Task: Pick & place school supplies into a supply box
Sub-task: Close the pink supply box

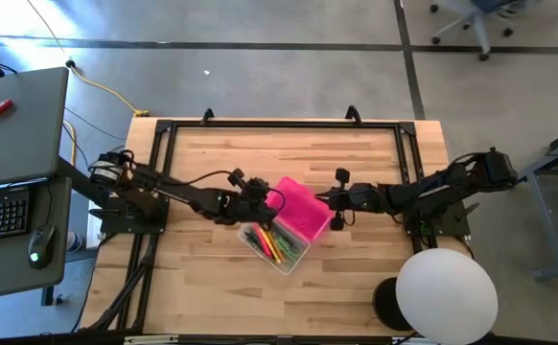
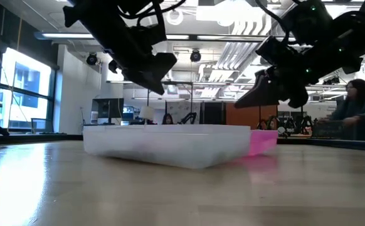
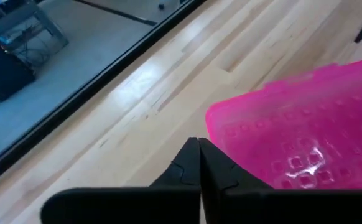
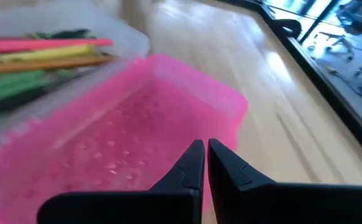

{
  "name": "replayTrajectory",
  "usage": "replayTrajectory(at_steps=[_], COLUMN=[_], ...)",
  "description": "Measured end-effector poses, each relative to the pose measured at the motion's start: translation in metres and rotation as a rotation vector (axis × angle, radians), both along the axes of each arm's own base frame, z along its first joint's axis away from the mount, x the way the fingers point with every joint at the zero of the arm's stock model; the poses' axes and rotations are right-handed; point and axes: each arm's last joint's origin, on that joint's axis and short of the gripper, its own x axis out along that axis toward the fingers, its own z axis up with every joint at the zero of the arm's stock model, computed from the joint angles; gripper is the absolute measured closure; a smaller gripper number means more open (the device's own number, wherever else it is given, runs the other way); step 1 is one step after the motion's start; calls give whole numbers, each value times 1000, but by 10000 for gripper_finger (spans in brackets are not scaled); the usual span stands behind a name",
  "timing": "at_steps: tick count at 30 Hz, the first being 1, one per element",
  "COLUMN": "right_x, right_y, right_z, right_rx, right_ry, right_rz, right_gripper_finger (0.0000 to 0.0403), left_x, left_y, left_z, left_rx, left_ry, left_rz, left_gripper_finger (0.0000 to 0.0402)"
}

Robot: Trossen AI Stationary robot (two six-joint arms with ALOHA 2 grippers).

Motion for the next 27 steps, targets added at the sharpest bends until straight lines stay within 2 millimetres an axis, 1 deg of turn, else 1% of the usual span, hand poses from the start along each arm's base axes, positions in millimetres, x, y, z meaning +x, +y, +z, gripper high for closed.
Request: replayTrajectory(at_steps=[2,4,7,9,11,14,17,19,23,25,27], right_x=[-1,-2,-4,-6,-10,-18,-20,-20,-21,-22,-23], right_y=[0,-2,-8,-13,-17,-22,-24,-25,-28,-29,-30], right_z=[-1,-1,-1,-5,-12,-23,-25,-25,-27,-28,-29], right_rx=[-2,-60,-144,-133,-48,93,177,206,291,339,379], right_ry=[7,19,43,96,158,254,267,269,289,299,315], right_rz=[-30,-122,-206,-198,-190,-191,-191,-169,-105,-69,-48], right_gripper_finger=[402,402,402,402,402,403,403,403,403,403,403], left_x=[-1,-1,-2,-4,-7,-16,-29,-37,-48,-46,-45], left_y=[-4,-10,-24,-35,-47,-66,-83,-94,-112,-117,-116], left_z=[0,-1,-2,-3,-2,7,19,25,21,12,2], left_rx=[0,-21,-85,-128,-151,-175,-232,-302,-474,-500,-483], left_ry=[1,6,1,-2,-1,-23,-14,2,71,90,126], left_rz=[-14,-49,-116,-158,-210,-286,-406,-500,-600,-587,-561], left_gripper_finger=[386,392,386,378,379,392,389,384,392,392,389])
